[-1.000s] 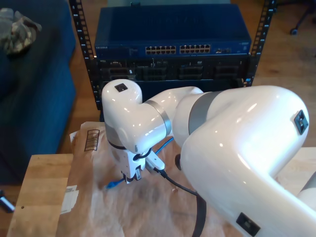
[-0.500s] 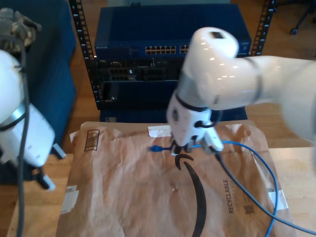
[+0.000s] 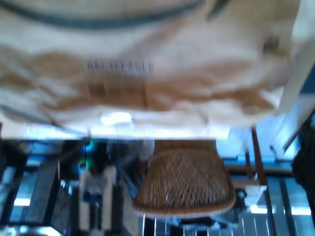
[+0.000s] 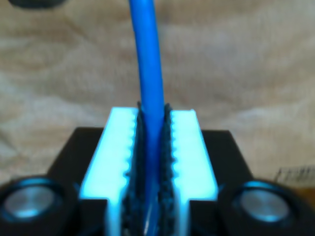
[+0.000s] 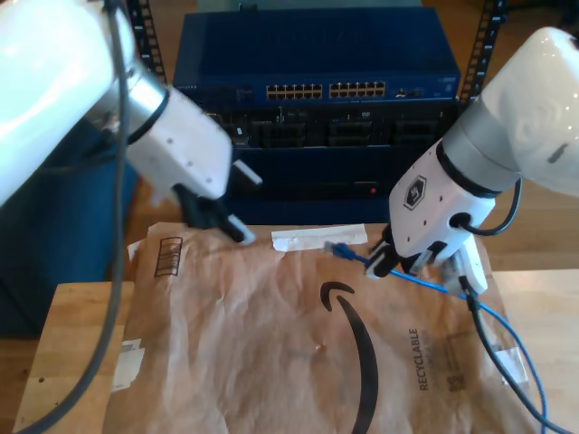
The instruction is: Grab the cable and plug it in
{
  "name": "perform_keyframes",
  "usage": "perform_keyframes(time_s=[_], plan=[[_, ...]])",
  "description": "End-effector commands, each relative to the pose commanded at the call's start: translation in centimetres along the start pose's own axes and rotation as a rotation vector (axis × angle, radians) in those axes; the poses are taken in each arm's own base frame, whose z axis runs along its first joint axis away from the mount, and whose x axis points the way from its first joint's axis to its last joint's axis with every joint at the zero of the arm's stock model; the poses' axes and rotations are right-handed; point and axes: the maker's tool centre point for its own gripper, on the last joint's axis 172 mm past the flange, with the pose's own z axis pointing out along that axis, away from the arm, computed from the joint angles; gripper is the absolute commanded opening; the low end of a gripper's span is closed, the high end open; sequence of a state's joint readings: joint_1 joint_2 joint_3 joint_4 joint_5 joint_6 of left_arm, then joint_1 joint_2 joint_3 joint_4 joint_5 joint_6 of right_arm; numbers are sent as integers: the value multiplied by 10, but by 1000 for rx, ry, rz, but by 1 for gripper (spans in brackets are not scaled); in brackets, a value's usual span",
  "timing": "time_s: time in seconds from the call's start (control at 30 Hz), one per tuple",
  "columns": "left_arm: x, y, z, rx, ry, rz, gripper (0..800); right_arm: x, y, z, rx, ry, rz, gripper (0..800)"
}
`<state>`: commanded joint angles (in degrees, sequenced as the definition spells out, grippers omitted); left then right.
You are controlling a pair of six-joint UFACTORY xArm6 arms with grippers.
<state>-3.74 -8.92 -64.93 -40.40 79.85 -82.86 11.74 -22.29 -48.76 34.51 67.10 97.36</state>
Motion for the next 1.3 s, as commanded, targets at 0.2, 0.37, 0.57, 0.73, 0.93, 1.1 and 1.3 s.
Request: perform_keyframes(time_s=[0.2,0.37,0.57,0.73,0.93,1.1,1.3], plan=[[-36,8,-14,-23,-89,18,800,-9,-8,-22,36,-88,94,30],[-72,-10,-26,58,-164,61,800,-16,-10,-30,41,-100,102,28],[-76,-14,-28,74,-166,19,800,-37,-9,-47,62,-160,104,27],[-96,-16,-40,76,-203,21,800,-45,-8,-50,62,-189,110,26],[-127,-25,-54,107,-280,55,800,-46,-8,-51,62,-195,111,24],[-128,-25,-55,106,-279,57,800,-44,-11,-60,84,-203,116,24],[-155,-22,-79,64,-306,114,800,-49,-15,-69,102,-212,110,23]])
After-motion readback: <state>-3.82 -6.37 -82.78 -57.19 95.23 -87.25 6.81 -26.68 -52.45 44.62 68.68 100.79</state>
